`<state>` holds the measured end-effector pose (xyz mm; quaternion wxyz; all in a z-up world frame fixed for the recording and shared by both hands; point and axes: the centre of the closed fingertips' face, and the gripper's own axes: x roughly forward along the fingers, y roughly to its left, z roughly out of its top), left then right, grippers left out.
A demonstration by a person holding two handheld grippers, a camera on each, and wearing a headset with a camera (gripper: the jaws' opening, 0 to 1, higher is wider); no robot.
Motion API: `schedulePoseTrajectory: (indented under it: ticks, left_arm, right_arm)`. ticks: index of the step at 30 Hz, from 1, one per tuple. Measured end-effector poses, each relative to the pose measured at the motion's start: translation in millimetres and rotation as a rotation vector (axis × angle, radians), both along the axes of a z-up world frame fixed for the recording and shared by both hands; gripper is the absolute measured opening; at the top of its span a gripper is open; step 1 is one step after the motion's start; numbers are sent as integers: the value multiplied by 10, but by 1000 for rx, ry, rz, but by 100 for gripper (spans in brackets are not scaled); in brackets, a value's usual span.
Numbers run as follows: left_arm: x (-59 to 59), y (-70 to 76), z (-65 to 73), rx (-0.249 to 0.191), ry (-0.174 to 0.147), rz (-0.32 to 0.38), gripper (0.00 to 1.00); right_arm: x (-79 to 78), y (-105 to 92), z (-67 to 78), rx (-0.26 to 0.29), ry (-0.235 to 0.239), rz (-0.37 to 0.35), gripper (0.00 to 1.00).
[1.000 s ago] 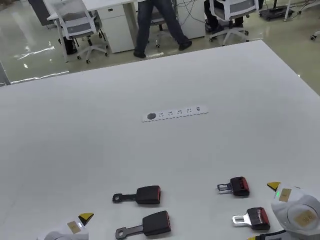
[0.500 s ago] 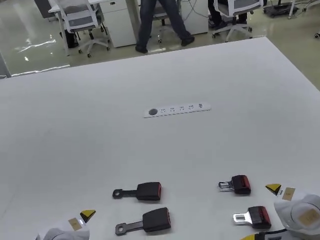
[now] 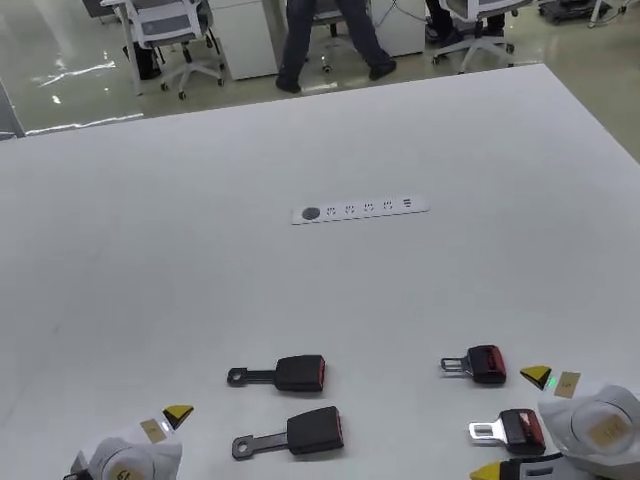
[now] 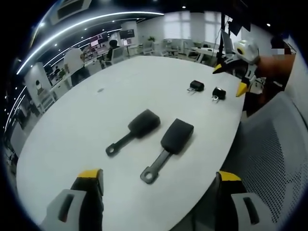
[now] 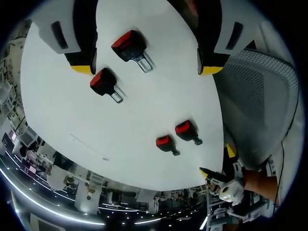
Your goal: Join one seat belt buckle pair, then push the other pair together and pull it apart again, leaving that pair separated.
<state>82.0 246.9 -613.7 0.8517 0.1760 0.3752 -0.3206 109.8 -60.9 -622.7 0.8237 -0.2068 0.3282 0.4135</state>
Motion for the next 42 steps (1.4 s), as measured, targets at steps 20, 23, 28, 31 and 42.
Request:
schedulePoseTrajectory:
  ticks: [20, 23, 28, 31, 42]
  left_arm:
    - [103, -76, -42, 4, 4, -19, 94]
    - [118, -98, -22, 4, -1, -31, 91]
    - [150, -118, -38, 11, -16, -51, 90]
    - [163, -182, -52, 4, -7, -53, 88]
    - [239, -387, -273, 19, 32, -138, 76]
  right_arm:
    - [45, -5, -17, 5, 9, 12, 82]
    - [64, 6, -24, 3, 6, 17, 82]
    - [74, 16, -61, -6, 13, 27, 80]
    - [10, 42, -93, 3, 56, 38, 75]
    - [12, 25, -180, -26, 91, 74, 57]
